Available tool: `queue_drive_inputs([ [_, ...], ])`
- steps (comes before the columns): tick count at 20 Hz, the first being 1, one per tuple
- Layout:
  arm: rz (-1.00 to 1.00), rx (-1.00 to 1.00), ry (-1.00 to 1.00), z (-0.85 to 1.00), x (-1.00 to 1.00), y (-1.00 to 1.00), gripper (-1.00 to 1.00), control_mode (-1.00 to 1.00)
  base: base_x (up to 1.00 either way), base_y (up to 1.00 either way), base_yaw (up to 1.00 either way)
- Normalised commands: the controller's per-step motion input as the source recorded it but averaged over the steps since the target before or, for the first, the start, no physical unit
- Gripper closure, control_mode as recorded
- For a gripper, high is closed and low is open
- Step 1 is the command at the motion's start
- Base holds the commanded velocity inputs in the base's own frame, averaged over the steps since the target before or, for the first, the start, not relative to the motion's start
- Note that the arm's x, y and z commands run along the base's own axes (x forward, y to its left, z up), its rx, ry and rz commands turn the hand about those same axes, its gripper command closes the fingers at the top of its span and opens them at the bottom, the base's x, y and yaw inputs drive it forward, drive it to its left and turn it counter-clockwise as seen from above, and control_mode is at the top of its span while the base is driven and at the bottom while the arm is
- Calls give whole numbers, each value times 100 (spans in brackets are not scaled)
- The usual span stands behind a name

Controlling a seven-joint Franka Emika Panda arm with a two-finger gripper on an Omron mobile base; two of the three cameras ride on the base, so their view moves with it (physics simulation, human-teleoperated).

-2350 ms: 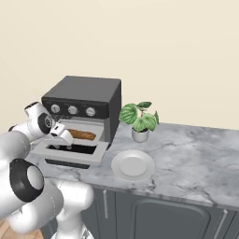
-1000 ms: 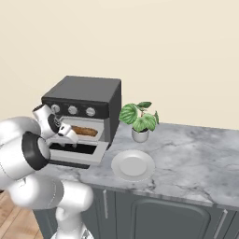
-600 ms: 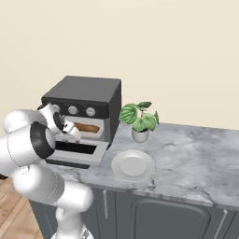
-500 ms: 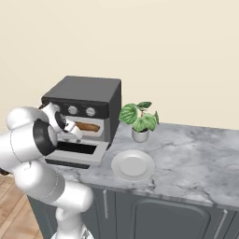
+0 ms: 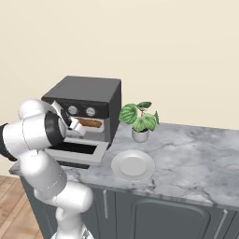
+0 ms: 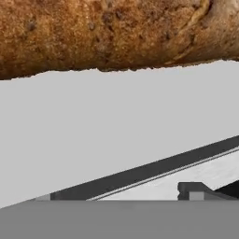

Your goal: Pull the toaster oven rack outwards. Pick up the baguette from the plate and place it on the toaster oven rack. Close the toaster oven door fully and set the temperature to the lowest setting.

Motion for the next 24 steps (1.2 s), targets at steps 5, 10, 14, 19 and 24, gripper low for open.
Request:
queue_drive_inputs([
  [5,0,0,-13,0,38,0,-100,-100,0,0,0],
  [10,0,0,-18,0,40,0,-100,-100,0,0,0],
  [14,0,0,-20,0,38,0,-100,-100,0,0,0],
  [19,0,0,-26,3,21,0,-100,-100,0,0,0],
  [24,0,1,-31,40,0,0,-100,-100,0,0,0],
])
